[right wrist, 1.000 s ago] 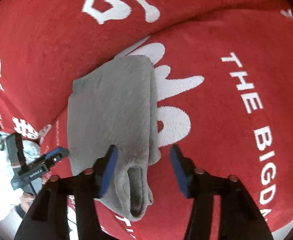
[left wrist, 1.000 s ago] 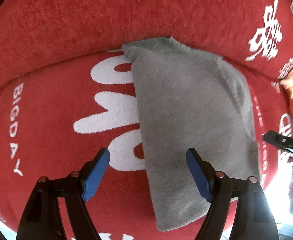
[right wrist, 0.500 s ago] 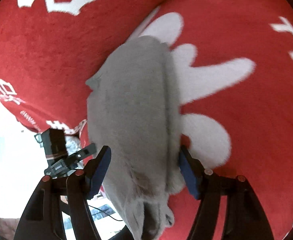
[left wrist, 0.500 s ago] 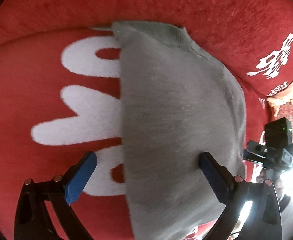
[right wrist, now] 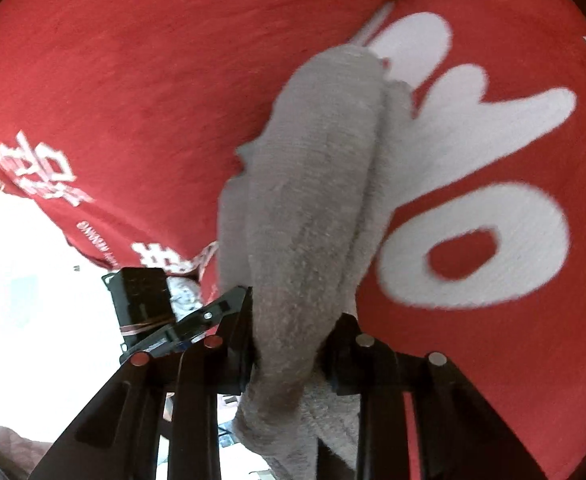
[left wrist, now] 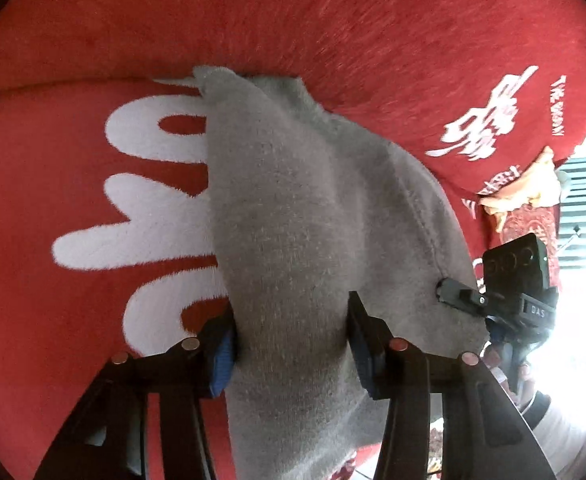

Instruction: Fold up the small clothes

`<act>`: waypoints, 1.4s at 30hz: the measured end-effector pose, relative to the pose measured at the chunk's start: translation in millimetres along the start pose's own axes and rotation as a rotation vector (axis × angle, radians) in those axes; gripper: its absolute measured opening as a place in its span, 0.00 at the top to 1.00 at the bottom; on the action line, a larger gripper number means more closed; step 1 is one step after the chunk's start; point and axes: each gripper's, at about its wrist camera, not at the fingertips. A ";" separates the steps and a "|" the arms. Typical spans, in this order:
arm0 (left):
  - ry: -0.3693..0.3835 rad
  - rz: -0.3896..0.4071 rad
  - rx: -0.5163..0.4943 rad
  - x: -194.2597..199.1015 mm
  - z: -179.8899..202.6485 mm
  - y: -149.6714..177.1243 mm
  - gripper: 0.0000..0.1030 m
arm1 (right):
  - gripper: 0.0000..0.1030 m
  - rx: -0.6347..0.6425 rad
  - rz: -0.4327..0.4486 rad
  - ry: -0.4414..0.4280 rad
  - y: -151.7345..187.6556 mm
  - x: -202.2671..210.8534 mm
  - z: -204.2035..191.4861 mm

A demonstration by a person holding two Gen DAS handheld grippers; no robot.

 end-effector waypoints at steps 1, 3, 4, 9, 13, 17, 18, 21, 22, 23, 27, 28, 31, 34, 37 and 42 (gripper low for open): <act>0.014 0.003 0.001 7.7 -0.8 4.1 0.51 | 0.70 0.006 0.000 -0.005 4.8 -0.6 -7.1; 0.032 0.008 0.000 22.9 -1.3 13.1 0.51 | 0.70 0.014 0.006 -0.017 16.9 -0.8 -21.9; 0.033 0.014 -0.008 30.9 -3.3 19.3 0.51 | 0.70 0.019 0.009 -0.022 22.6 0.1 -28.4; -0.004 0.038 -0.047 73.7 -18.4 54.2 0.51 | 0.70 0.055 -0.003 -0.030 59.3 -17.6 -62.0; -0.079 0.056 -0.036 100.3 -52.1 87.0 0.51 | 0.70 0.064 -0.052 -0.039 87.9 -57.1 -72.8; -0.155 0.063 0.021 106.3 -97.7 112.3 0.51 | 0.69 0.075 -0.121 0.044 108.2 -98.8 -68.2; -0.188 0.062 0.032 104.4 -106.0 116.9 0.51 | 0.67 0.084 -0.137 0.105 110.5 -105.7 -66.5; -0.281 0.069 0.044 102.1 -127.2 129.4 0.51 | 0.63 0.167 -0.190 0.385 117.7 -114.8 -64.1; -0.273 0.078 0.057 105.8 -132.4 133.2 0.51 | 0.62 0.187 -0.187 0.444 119.8 -112.7 -65.3; -0.286 0.084 0.066 109.1 -135.7 135.3 0.51 | 0.62 0.198 -0.168 0.493 121.5 -105.5 -67.6; -0.377 0.084 0.073 119.7 -143.3 142.4 0.51 | 0.62 0.200 -0.110 0.646 123.8 -82.7 -76.8; -0.403 0.078 0.074 123.6 -143.0 144.8 0.51 | 0.62 0.183 -0.111 0.659 124.7 -79.6 -77.4; -0.474 0.075 0.055 131.2 -135.8 151.8 0.43 | 0.62 0.153 -0.112 0.718 132.3 -71.9 -86.7; -0.505 0.101 0.029 141.2 -117.2 159.3 0.31 | 0.62 0.146 -0.097 0.730 147.9 -68.4 -105.9; -0.526 0.104 0.003 148.1 -101.4 165.3 0.31 | 0.62 0.144 -0.085 0.737 157.7 -64.6 -117.5; -0.548 0.078 -0.014 149.3 -84.9 171.9 0.31 | 0.62 0.161 -0.093 0.757 172.5 -70.7 -141.5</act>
Point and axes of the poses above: each gripper's, at about its wrist camera, not at the fingertips, and x roughly against the way its jaws point, z to its right, y to its underside, and after that the axes turned 8 degrees about x, right-handed
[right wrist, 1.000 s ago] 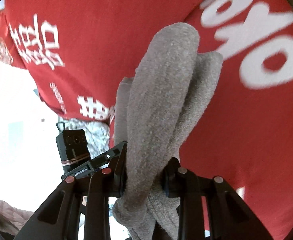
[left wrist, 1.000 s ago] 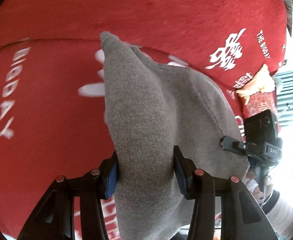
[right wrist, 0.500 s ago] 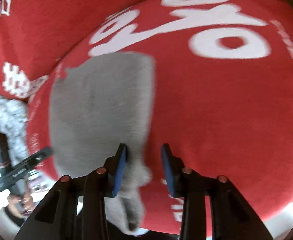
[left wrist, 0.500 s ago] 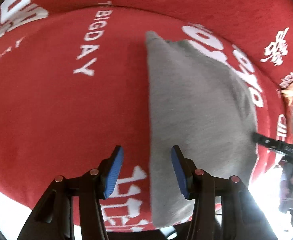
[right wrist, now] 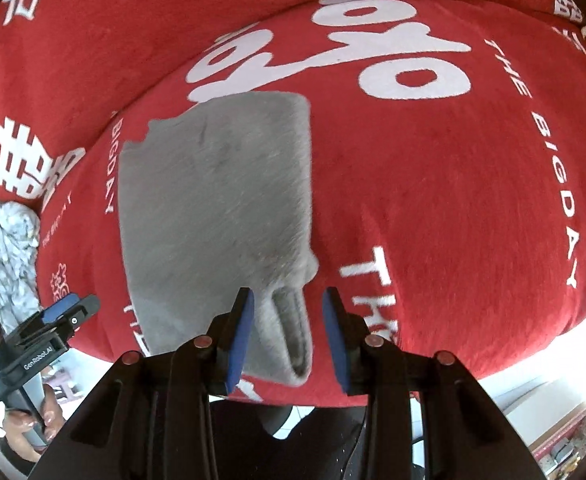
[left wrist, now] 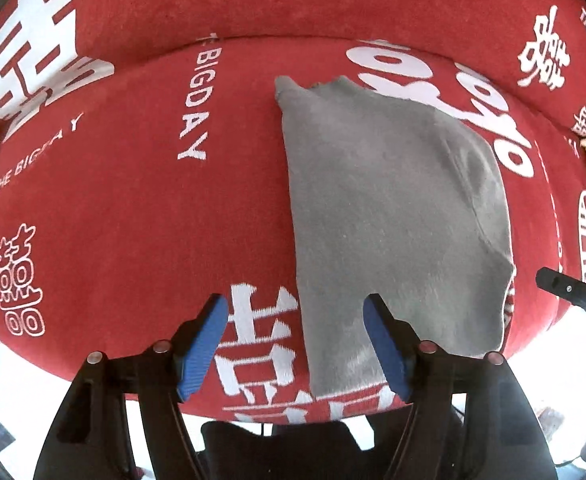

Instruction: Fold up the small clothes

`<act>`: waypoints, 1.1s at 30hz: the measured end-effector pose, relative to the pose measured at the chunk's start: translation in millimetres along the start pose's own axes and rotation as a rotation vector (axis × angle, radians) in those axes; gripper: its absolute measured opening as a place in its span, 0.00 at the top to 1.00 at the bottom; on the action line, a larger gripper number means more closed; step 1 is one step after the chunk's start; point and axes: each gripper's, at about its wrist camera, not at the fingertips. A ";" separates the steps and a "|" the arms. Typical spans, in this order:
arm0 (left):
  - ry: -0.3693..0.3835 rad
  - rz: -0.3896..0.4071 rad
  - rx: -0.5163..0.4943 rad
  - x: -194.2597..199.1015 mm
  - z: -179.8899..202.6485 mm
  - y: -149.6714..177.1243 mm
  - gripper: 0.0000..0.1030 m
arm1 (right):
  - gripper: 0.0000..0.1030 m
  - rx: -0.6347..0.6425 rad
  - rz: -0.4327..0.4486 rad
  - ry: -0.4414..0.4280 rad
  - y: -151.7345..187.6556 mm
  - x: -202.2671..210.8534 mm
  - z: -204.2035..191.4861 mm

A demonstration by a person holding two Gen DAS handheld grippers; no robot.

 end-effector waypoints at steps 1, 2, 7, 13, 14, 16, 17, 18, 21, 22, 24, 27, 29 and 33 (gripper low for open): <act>-0.001 -0.005 0.001 3.2 -0.4 2.4 0.31 | 0.61 0.004 0.001 0.006 1.6 2.7 -3.9; -0.002 -0.009 0.003 4.5 -0.1 3.8 0.31 | 0.60 0.010 0.003 0.006 3.3 5.1 -7.7; -0.021 -0.005 0.015 16.5 0.8 12.5 0.02 | 0.52 0.042 0.006 0.045 11.4 17.7 -25.4; -0.052 0.020 0.024 38.6 0.1 19.8 0.01 | 0.13 0.085 0.001 0.144 20.5 31.6 -48.2; -0.062 0.020 0.028 41.1 -0.8 20.3 0.01 | 0.11 0.092 0.005 0.155 21.7 33.8 -51.5; -0.091 0.031 0.031 47.9 -1.2 22.3 0.01 | 0.11 0.103 0.010 0.182 25.3 38.6 -58.7; -0.095 0.036 0.028 51.7 -0.9 23.4 0.01 | 0.10 0.105 0.015 0.189 27.1 41.0 -60.9; -0.091 0.037 0.026 54.2 -0.7 24.3 0.01 | 0.00 0.103 0.024 0.198 29.4 44.3 -63.5; -0.089 0.040 0.021 63.0 -0.1 26.7 0.01 | 0.00 0.113 0.057 0.221 30.8 49.6 -70.4; -0.088 0.038 0.020 64.5 0.5 27.6 0.01 | 0.00 0.112 0.062 0.226 32.1 50.9 -72.2; -0.083 0.028 0.020 67.2 0.9 29.0 0.01 | 0.00 0.101 0.069 0.218 33.8 53.6 -74.2; -0.074 0.024 0.027 71.4 2.1 31.8 0.01 | 0.00 0.086 0.065 0.222 37.7 55.0 -76.2; -0.111 0.004 0.017 71.6 4.4 32.2 0.01 | 0.00 0.088 0.065 0.230 39.8 56.6 -77.7; -0.102 0.012 0.012 76.8 4.8 35.6 0.01 | 0.00 0.092 0.072 0.228 41.5 60.9 -79.9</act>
Point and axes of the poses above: each gripper's, at about its wrist camera, not at the fingertips, and x roughly against the way its jaws point, z to its right, y to its underside, and after that the axes turned 8 degrees about x, right-handed
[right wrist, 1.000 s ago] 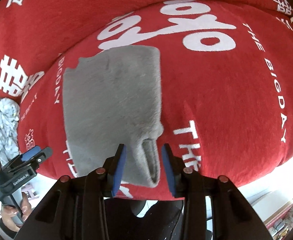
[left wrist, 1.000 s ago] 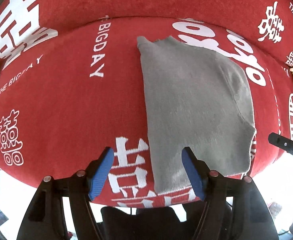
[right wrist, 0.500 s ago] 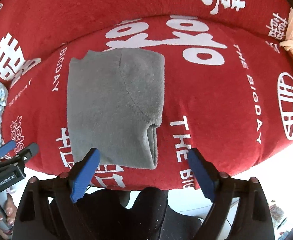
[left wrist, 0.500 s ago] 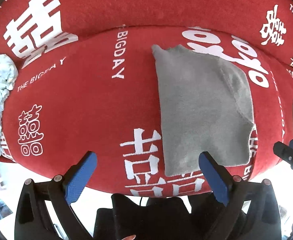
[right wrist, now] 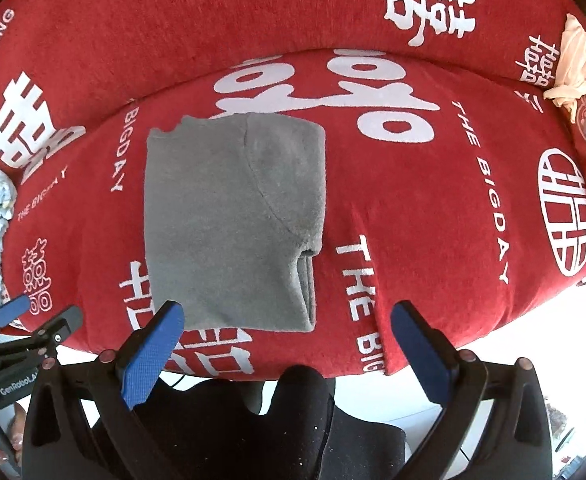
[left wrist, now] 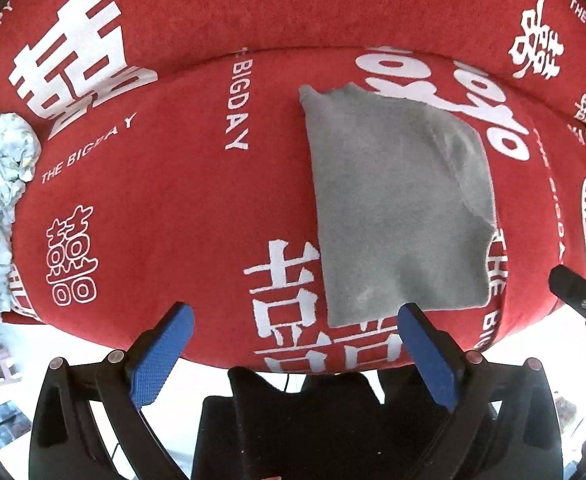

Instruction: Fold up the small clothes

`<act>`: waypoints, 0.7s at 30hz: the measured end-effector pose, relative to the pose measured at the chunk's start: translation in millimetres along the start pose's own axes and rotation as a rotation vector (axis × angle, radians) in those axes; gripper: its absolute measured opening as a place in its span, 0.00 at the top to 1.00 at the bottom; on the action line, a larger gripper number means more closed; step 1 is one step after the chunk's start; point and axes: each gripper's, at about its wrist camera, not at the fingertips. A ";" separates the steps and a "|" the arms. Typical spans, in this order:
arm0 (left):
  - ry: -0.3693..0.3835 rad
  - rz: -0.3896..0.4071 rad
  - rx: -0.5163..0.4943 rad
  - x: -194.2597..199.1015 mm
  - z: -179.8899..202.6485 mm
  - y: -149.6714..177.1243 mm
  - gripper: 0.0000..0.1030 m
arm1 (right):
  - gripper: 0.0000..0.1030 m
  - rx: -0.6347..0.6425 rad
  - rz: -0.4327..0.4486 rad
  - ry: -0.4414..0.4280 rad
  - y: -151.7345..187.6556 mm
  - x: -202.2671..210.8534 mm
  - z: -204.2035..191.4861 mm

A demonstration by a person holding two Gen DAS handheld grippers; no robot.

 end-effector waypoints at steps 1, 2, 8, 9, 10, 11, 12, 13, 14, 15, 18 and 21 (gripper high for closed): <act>0.001 0.003 0.002 1.0 -0.1 0.9 0.01 | 0.00 0.004 0.000 0.002 -1.0 0.7 -0.2; 0.001 0.005 0.002 2.0 -0.3 1.6 0.01 | 0.00 0.009 0.003 0.006 -1.4 1.6 -0.8; -0.007 0.014 -0.012 5.2 0.7 3.7 0.01 | 0.00 0.031 0.001 0.012 -5.6 6.8 -4.2; -0.005 0.015 -0.010 5.9 0.6 3.6 0.01 | 0.00 0.033 0.002 0.015 -5.6 7.9 -4.6; 0.000 0.016 -0.009 6.5 0.2 3.5 0.01 | 0.00 0.035 0.001 0.018 -5.6 8.8 -5.0; 0.003 0.016 -0.005 7.1 0.3 3.8 0.01 | 0.00 0.038 0.001 0.020 -5.8 9.6 -5.3; 0.004 0.018 -0.002 7.8 0.2 3.9 0.01 | 0.00 0.040 0.002 0.021 -6.0 10.6 -5.5; 0.004 0.021 -0.001 8.2 0.2 4.0 0.01 | 0.00 0.043 0.001 0.024 -7.5 11.3 -5.2; 0.004 0.023 -0.001 8.6 0.0 4.4 0.01 | 0.00 0.044 0.000 0.028 -7.5 11.8 -5.4; 0.004 0.024 -0.001 8.8 -0.6 4.7 0.01 | 0.00 0.045 -0.001 0.030 -8.0 12.2 -5.6; 0.006 0.028 0.003 9.7 -1.6 6.3 0.01 | 0.00 0.047 -0.002 0.032 -8.6 13.5 -5.8; 0.005 0.034 0.002 11.0 -2.6 7.1 0.01 | 0.00 0.054 -0.003 0.038 -9.3 14.2 -6.8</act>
Point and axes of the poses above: each gripper's, at about its wrist camera, not at the fingertips, and x roughly against the way its jaws point, z to its right, y to its underside, and after that the axes turned 8 degrees about x, right-handed
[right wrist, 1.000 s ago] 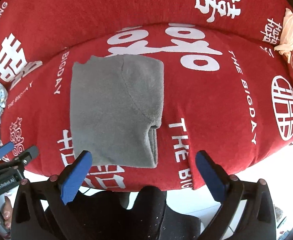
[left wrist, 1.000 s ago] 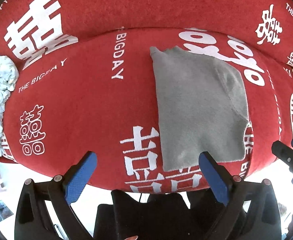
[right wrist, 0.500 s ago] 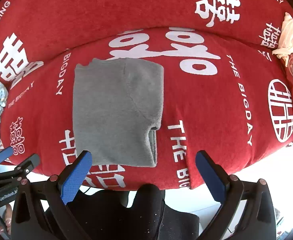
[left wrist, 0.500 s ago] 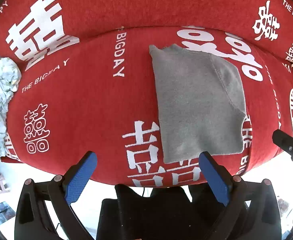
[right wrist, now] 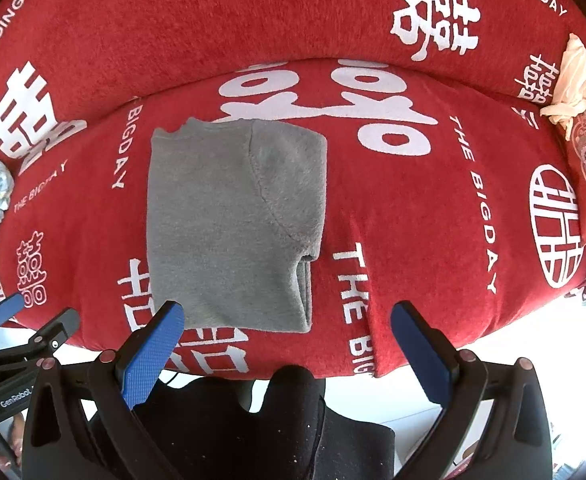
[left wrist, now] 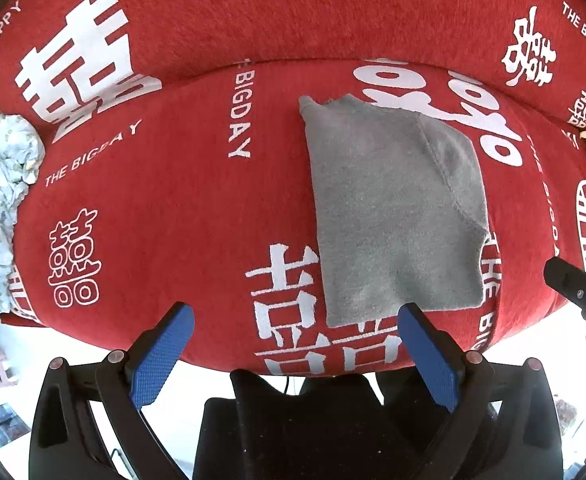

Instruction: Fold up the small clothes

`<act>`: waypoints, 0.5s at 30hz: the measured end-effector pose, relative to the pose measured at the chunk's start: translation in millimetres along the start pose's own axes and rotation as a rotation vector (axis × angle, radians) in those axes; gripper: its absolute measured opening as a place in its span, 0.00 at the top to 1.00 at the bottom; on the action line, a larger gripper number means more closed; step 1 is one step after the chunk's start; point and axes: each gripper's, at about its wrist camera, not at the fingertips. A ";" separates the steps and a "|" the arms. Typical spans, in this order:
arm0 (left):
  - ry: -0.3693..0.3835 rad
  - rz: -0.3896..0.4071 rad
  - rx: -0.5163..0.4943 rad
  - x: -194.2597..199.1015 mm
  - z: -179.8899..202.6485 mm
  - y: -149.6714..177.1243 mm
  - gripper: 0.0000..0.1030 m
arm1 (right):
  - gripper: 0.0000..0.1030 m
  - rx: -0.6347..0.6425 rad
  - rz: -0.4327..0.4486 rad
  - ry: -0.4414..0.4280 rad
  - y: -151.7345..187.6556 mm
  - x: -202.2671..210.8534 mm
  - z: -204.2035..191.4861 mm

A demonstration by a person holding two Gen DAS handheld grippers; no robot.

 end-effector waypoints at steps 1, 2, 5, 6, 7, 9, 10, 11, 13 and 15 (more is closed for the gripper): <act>0.000 0.002 0.000 0.4 -0.7 0.2 0.01 | 0.00 0.003 0.000 0.002 -0.5 0.3 0.0; -0.001 0.003 0.001 0.7 -0.9 0.7 0.01 | 0.00 0.006 0.000 0.005 -0.4 0.7 -0.7; -0.005 0.010 0.001 2.2 -2.1 1.2 0.01 | 0.00 0.008 0.002 0.010 -1.0 2.0 -2.2; -0.006 0.011 0.001 2.4 -2.3 1.2 0.01 | 0.00 0.008 0.002 0.011 -1.6 2.4 -2.7; -0.006 0.011 0.003 2.6 -3.0 1.3 0.01 | 0.00 0.008 0.003 0.013 -1.6 2.9 -3.2; -0.005 0.012 0.005 3.0 -3.6 1.0 0.01 | 0.00 0.012 0.005 0.015 -3.5 3.7 -3.5; -0.007 0.013 0.003 3.2 -4.3 0.6 0.01 | 0.00 0.013 0.006 0.016 -3.4 4.2 -3.8; -0.008 0.014 0.000 3.5 -4.5 0.0 0.01 | 0.00 0.014 0.007 0.016 -4.0 4.4 -4.2; -0.010 0.018 -0.001 4.6 -4.7 -0.7 0.01 | 0.00 0.015 0.008 0.017 -5.4 5.1 -4.3; -0.009 0.021 -0.002 5.6 -4.6 -2.0 0.01 | 0.00 0.016 0.010 0.017 -6.9 5.6 -4.5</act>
Point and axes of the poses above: each gripper's, at about its wrist camera, not at the fingertips, and x roughly against the way its jaws point, z to its right, y to its underside, and after that the axes turned 8 degrees about x, right-handed
